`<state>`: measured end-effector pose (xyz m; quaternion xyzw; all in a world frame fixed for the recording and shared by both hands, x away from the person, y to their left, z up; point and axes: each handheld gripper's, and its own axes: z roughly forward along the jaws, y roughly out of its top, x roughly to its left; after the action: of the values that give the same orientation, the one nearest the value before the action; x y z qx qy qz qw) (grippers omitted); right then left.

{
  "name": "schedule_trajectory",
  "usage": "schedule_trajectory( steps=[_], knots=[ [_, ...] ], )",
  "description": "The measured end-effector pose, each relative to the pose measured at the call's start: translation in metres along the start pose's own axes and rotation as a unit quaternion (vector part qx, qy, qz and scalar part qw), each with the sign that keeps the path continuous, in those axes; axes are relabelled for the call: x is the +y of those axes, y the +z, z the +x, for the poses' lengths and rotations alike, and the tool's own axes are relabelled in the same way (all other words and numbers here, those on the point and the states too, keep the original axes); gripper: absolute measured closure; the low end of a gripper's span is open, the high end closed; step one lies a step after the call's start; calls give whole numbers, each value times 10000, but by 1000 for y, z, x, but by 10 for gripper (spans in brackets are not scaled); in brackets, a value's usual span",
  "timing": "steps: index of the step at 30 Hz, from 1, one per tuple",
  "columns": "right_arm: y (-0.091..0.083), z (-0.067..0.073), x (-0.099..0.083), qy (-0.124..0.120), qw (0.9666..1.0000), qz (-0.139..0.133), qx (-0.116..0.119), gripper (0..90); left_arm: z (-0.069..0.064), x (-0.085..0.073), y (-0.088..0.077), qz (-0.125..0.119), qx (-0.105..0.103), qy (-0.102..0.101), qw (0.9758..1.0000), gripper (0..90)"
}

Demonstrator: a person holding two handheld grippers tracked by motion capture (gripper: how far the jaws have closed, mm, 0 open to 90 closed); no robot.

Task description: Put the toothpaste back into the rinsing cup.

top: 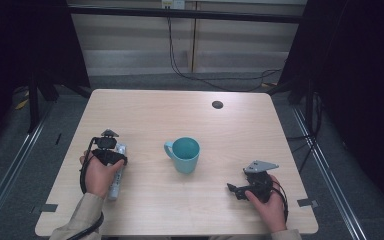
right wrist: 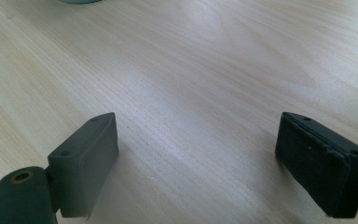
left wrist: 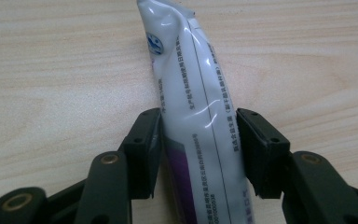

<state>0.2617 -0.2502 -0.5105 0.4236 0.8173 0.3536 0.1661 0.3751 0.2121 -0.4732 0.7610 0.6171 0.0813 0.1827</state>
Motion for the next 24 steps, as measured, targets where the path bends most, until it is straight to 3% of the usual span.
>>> schedule_trajectory(
  steps=[13, 21, 24],
  knots=[
    [0, 0, 0, -2, 10000, -1, 0, 127, -6, 0, 1, 28, 251, 206, 9995, 536],
    [0, 0, 0, -1, 10000, -3, 0, 126, -11, 7, 2, 305, 383, 138, 9987, 562],
    [0, 0, 0, 1, 10000, -4, 11, 126, -10, 9, 2, 394, 362, 211, 9983, 580]
  ],
)
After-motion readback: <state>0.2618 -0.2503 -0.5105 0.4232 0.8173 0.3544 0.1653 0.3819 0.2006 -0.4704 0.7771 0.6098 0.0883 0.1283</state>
